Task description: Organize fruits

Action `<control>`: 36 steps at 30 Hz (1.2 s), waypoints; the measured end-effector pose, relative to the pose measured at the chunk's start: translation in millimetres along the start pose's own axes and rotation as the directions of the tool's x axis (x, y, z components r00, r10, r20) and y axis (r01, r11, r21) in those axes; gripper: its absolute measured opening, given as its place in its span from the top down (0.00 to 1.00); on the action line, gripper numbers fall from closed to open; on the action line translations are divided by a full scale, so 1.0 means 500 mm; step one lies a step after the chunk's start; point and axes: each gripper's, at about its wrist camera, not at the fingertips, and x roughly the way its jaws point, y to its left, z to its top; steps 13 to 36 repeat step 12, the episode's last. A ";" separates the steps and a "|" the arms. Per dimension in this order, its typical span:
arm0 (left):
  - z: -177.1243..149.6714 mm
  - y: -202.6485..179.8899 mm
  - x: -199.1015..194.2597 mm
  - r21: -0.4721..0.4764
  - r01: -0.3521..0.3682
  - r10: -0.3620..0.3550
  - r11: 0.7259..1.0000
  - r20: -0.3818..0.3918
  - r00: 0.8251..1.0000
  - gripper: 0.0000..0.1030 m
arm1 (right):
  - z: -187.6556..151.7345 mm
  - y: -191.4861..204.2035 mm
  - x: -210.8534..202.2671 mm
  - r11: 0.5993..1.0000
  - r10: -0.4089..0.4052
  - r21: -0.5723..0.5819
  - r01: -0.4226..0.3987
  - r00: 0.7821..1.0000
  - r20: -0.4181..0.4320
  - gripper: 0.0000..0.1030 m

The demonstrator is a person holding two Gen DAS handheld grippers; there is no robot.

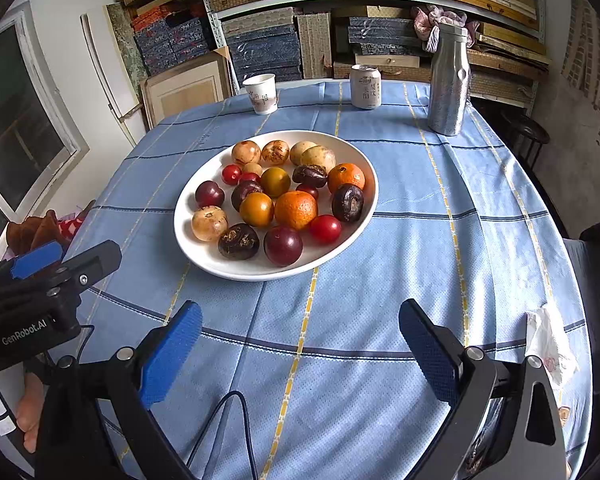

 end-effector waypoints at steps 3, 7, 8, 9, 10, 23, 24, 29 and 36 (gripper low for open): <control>0.001 0.003 0.008 -0.005 0.003 -0.003 1.000 -0.015 1.000 0.04 | 0.001 -0.001 0.001 1.000 0.000 0.001 0.000 1.000 -0.001 0.03; 0.002 0.008 0.013 -0.014 0.005 -0.005 1.000 -0.028 1.000 0.04 | 0.002 -0.001 0.002 1.000 0.001 0.001 -0.001 1.000 -0.001 0.03; 0.002 0.007 0.014 -0.013 0.003 -0.003 1.000 -0.030 1.000 0.04 | 0.002 0.000 0.001 1.000 0.001 0.002 -0.001 1.000 0.000 0.03; 0.002 0.007 0.015 -0.010 0.000 0.000 1.000 -0.030 1.000 0.04 | 0.002 0.000 0.002 1.000 0.002 0.001 -0.002 1.000 -0.001 0.03; 0.001 0.006 0.015 -0.009 -0.001 0.000 1.000 -0.031 1.000 0.04 | 0.003 0.000 0.004 1.000 0.003 0.001 -0.003 1.000 -0.002 0.03; 0.001 0.006 0.015 -0.007 -0.001 0.001 1.000 -0.033 0.999 0.04 | 0.005 0.002 0.006 1.000 0.002 -0.001 -0.002 1.000 -0.001 0.03; 0.001 0.006 0.015 -0.007 -0.001 0.001 1.000 -0.033 0.999 0.04 | 0.005 0.002 0.006 1.000 0.002 -0.001 -0.002 1.000 -0.001 0.03; 0.001 0.006 0.015 -0.007 -0.001 0.001 1.000 -0.033 0.999 0.04 | 0.005 0.002 0.006 1.000 0.002 -0.001 -0.002 1.000 -0.001 0.03; 0.001 0.006 0.015 -0.007 -0.001 0.001 1.000 -0.033 0.999 0.04 | 0.005 0.002 0.006 1.000 0.002 -0.001 -0.002 1.000 -0.001 0.03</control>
